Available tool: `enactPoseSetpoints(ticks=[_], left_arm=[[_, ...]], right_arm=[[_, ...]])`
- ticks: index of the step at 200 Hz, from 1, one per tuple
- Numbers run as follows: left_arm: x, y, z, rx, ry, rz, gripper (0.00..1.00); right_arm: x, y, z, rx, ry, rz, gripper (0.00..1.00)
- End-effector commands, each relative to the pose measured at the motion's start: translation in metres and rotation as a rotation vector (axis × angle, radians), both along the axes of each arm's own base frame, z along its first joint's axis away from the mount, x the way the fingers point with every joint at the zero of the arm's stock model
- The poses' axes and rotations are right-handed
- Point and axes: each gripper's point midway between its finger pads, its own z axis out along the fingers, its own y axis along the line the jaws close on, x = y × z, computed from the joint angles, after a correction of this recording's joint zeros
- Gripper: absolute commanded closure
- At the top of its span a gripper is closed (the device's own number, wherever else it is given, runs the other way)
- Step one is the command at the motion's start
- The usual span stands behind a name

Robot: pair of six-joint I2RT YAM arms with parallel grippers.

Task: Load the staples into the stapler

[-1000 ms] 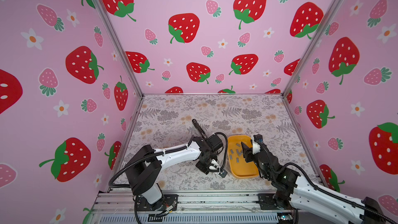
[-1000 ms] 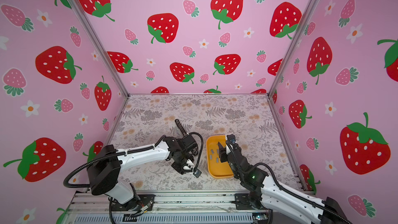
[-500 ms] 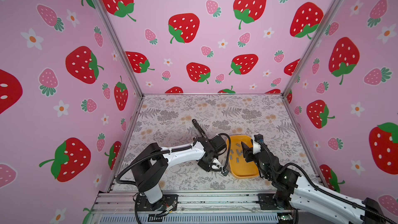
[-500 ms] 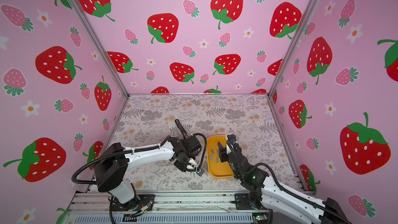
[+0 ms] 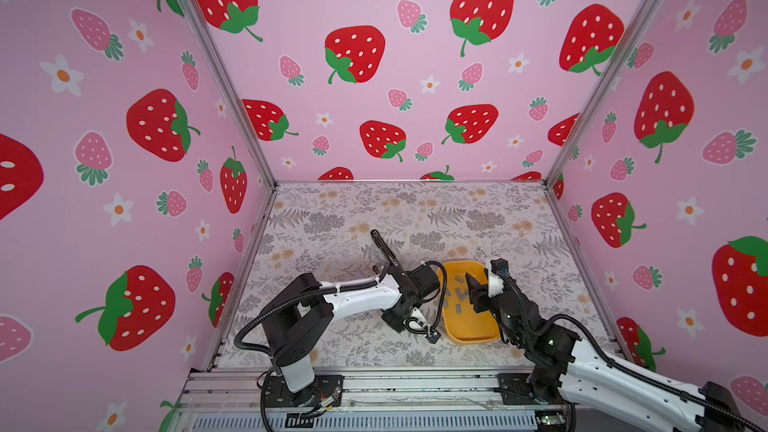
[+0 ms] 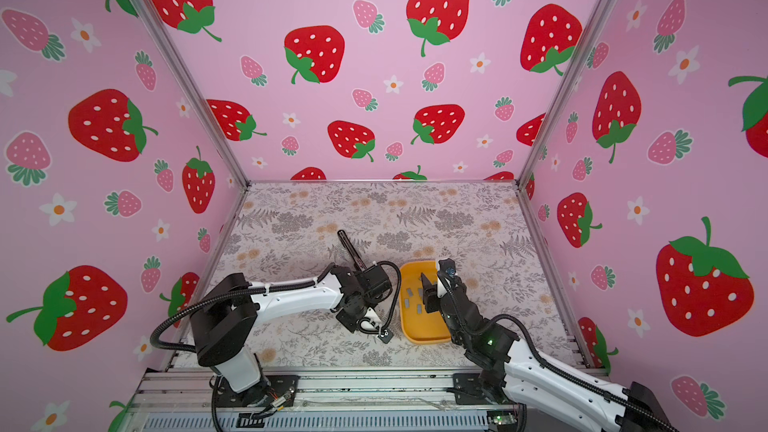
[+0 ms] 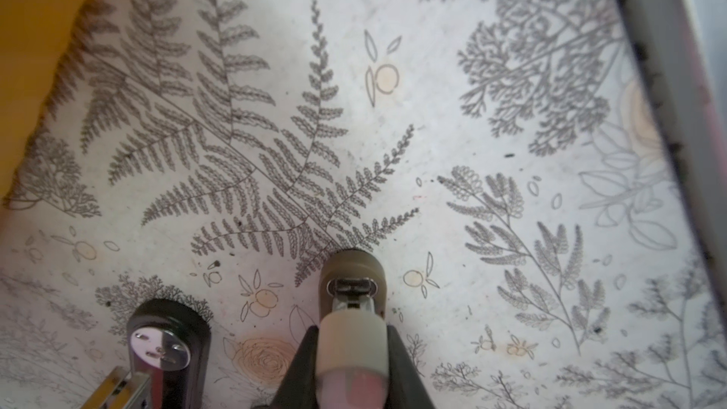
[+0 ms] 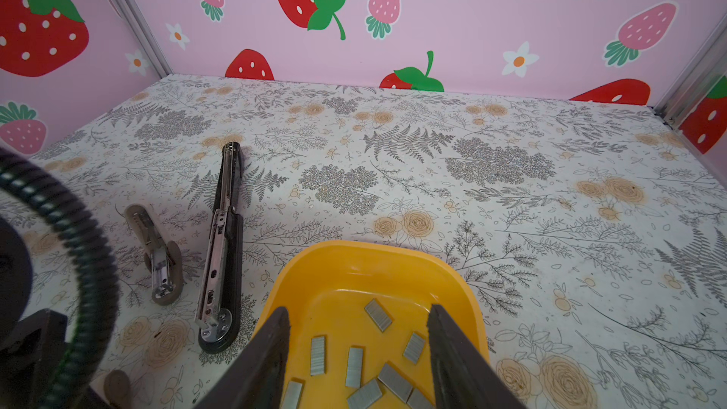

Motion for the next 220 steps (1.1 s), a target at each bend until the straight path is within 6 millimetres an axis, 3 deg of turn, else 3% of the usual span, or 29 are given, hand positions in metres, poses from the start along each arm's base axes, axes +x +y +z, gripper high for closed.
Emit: enactPoseSetpoints(ticks=[1,14,19,54,94,110,122,154,186,220], left_arm=[[0.001,-0.003,0.011,0.008,0.001,-0.02,0.87],[0.002,-0.005,0.015,-0.004,-0.007,-0.018,0.93],[0.003,-0.006,0.019,-0.016,-0.012,-0.016,1.0],[0.015,-0.02,0.055,-0.176,-0.067,0.029,1.0],[0.038,-0.046,0.141,-0.632,-0.154,0.144,1.0],[0.048,-0.046,0.179,-0.834,-0.189,0.198,1.0],[0.048,-0.043,0.195,-0.931,-0.212,0.197,1.0],[0.042,-0.041,0.201,-1.006,-0.255,0.146,1.0],[0.043,-0.039,0.202,-0.989,-0.261,0.153,1.0],[0.047,-0.038,0.197,-0.971,-0.27,0.158,1.0]], right_arm=[[0.003,-0.001,0.014,0.041,-0.022,-0.017,0.42],[0.003,-0.004,0.014,0.056,-0.025,-0.033,0.41],[0.004,-0.005,0.015,0.065,-0.027,-0.04,0.41],[0.002,-0.011,0.021,0.138,-0.045,-0.058,0.34],[-0.004,-0.01,0.03,0.2,-0.053,-0.026,0.28],[-0.008,-0.003,0.035,0.229,-0.04,0.022,0.28],[-0.014,0.011,0.042,0.265,-0.036,0.099,0.31],[-0.031,0.056,0.05,0.332,-0.008,0.324,0.44],[-0.041,0.095,0.046,0.315,0.04,0.423,0.48],[-0.048,0.11,0.049,0.34,0.041,0.459,0.51]])
